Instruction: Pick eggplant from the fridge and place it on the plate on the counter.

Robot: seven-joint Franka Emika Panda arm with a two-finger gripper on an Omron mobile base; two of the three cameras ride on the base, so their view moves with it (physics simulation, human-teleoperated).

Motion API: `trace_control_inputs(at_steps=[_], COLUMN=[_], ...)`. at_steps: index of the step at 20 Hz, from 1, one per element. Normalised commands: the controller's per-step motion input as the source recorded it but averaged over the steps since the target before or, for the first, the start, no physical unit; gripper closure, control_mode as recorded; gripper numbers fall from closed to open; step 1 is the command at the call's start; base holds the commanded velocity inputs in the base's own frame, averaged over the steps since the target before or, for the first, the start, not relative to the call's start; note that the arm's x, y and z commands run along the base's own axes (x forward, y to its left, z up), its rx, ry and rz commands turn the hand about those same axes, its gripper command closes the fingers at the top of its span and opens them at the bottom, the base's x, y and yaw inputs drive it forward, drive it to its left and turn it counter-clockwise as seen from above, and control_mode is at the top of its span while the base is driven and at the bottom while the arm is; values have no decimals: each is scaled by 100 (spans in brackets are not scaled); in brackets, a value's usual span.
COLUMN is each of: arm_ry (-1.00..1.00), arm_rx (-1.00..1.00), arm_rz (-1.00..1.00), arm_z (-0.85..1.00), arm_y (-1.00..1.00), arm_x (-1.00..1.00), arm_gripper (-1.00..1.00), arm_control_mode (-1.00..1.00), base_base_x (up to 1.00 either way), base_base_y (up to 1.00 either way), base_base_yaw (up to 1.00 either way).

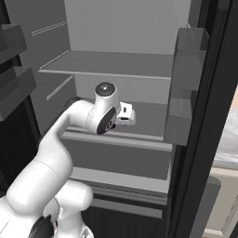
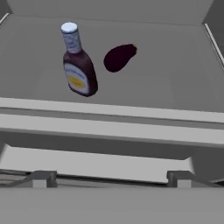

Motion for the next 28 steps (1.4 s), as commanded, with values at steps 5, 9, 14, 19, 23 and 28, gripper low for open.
trace_control_inputs(at_steps=[5,9,14,19,23,28], arm_ry=[0,0,0,0,0,0], arm_rx=[0,0,0,0,0,0], arm_rz=[0,0,0,0,0,0], arm_z=[-27,-28,-18,-1,-2,-10], arm_y=[-9,0,0,0,0,0], arm_x=[28,34,32,25,9,16], arm_gripper=[-100,-100,-100,-100,-100,-100], arm_control_mode=[-100,-100,-100,-100,-100,-100], base_base_x=[0,0,0,0,0,0], base_base_y=[0,0,0,0,0,0], base_base_yaw=[0,0,0,0,0,0])
